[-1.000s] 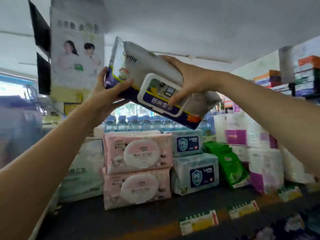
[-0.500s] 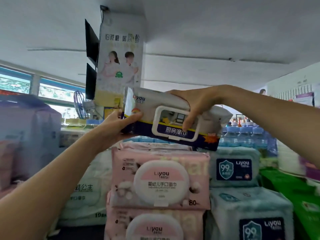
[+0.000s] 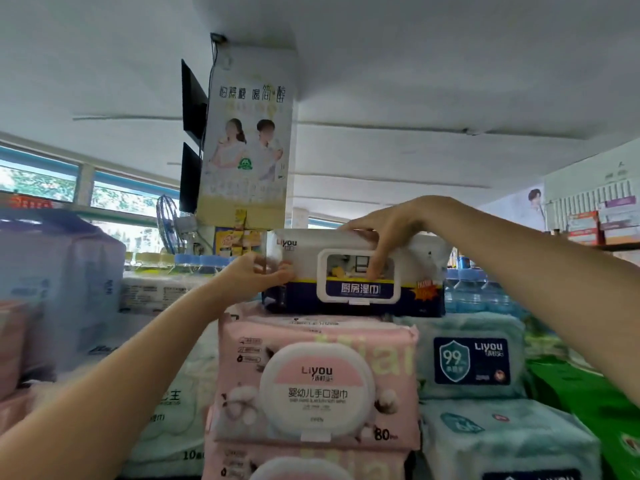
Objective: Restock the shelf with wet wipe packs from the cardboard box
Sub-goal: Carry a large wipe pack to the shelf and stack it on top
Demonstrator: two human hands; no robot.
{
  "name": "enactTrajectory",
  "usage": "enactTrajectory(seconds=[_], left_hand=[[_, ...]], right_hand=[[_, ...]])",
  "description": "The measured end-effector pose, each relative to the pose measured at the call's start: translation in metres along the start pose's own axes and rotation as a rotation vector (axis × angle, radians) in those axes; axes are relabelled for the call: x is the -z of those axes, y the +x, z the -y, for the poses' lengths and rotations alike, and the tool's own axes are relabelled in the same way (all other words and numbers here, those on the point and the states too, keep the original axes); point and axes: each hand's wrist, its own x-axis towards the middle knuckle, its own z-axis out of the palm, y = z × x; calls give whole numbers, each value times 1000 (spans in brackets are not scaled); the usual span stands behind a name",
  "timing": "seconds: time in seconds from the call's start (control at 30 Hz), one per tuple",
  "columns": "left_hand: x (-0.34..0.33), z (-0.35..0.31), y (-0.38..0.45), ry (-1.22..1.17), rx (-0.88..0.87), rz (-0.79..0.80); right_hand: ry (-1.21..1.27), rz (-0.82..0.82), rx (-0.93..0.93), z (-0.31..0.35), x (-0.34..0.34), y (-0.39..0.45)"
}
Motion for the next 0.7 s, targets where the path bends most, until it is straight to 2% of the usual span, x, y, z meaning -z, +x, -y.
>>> enactTrajectory(seconds=[0.13, 0.23, 0.37, 0.47, 0.63, 0.7], left_hand=[[-1, -7, 10, 169, 31, 53], [-1, -8, 10, 234, 64, 76], [-1, -10, 4, 224, 101, 69], [-2, -18, 1, 226, 111, 28], [-9, -38, -9, 148, -8, -137], [-10, -44, -15, 206, -48, -198]], right_hand=[[-78, 22, -129, -23, 2, -11], [4, -7, -77, -38, -12, -18], [131, -132, -26, -50, -24, -25], [222, -172, -25, -53, -26, -28], [208, -206, -46, -50, -28, -32], [208, -232, -58, -45, -31, -36]])
